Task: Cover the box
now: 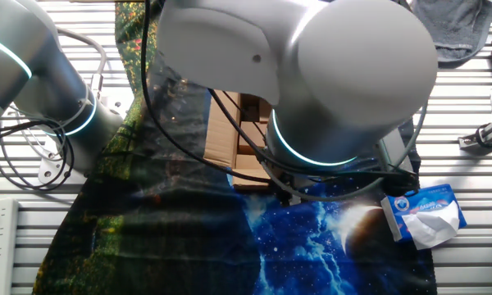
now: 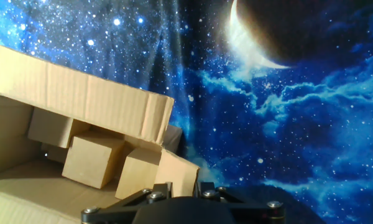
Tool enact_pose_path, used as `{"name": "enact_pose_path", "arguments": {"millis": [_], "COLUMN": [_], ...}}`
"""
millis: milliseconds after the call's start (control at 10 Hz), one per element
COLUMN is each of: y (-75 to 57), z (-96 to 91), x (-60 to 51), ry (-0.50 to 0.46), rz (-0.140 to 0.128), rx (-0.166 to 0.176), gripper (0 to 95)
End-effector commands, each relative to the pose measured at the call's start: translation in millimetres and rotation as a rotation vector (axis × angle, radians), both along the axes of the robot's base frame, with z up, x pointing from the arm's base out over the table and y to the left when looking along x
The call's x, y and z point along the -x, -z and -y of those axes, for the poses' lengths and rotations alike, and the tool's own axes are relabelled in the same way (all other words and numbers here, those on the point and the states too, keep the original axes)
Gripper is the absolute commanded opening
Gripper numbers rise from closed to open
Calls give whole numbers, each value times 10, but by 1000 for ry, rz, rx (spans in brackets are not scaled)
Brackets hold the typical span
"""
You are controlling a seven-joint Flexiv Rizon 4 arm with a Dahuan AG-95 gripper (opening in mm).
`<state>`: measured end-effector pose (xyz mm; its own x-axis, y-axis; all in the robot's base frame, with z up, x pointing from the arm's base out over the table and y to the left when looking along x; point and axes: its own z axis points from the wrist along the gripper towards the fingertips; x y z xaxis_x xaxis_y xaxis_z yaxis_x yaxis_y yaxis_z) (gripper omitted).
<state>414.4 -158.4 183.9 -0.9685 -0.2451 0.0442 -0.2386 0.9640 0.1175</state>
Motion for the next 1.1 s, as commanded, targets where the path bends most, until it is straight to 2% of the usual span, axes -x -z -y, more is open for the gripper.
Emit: {"name": "enact_pose_path", "arguments": {"millis": [100, 300, 1100], "y": [23, 68, 59], "z": [7, 17, 15], "x": [7, 4, 9], "ry": [-5, -9, -49], "rz": [2, 9, 9], "rx": [2, -1, 10], "gripper": [190, 190, 190]}}
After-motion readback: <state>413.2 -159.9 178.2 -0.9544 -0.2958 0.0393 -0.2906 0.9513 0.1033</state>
